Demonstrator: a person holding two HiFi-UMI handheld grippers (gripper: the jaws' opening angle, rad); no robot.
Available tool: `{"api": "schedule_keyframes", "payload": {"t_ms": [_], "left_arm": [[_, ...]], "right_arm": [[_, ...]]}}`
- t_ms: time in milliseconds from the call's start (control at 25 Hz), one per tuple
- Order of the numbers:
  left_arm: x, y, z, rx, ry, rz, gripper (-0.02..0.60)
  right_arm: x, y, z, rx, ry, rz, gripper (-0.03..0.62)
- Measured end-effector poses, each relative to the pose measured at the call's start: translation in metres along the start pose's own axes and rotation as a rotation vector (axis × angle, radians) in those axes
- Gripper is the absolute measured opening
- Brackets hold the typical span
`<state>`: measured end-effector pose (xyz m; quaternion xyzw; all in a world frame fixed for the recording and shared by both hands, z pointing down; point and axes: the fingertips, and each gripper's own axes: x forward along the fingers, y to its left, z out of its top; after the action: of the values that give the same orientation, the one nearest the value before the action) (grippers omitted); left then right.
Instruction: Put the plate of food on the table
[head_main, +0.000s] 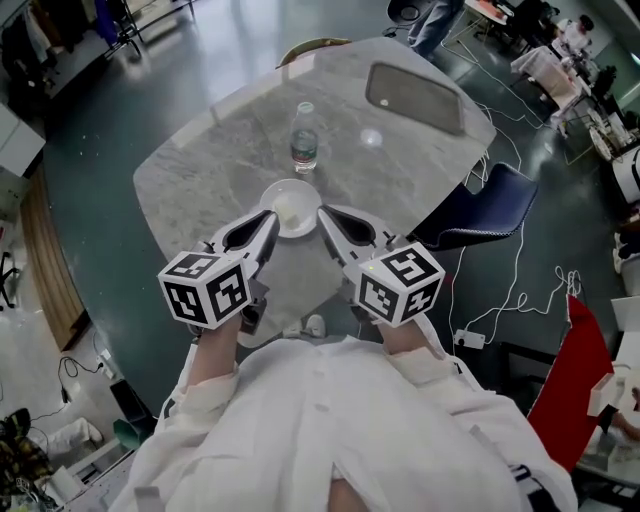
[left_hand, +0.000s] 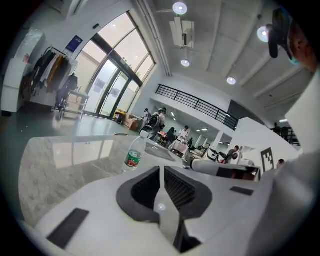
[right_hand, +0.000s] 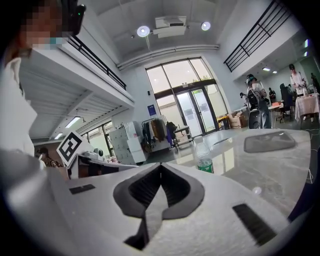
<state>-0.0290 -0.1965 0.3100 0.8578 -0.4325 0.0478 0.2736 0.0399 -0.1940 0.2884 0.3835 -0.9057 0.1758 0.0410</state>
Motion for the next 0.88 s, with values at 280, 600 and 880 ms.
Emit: {"api": "schedule_keyframes", "payload": {"t_ms": [280, 600, 880], "left_arm": [[-0.003, -0.009, -0.006, -0.001, 0.010, -0.010, 0.031], [-0.003, -0.012, -0.011, 0.008, 0.023, -0.010, 0.025], [0.000, -0.013, -0.017, 0.005, 0.046, -0.029, 0.025]], "right_arm": [[-0.001, 0.007, -0.006, -0.013, 0.022, 0.018, 0.003], [-0.004, 0.007, -0.018, -0.009, 0.060, 0.014, 0.003], [-0.003, 0.010, -0.025, -0.021, 0.085, 0.019, 0.002]]}}
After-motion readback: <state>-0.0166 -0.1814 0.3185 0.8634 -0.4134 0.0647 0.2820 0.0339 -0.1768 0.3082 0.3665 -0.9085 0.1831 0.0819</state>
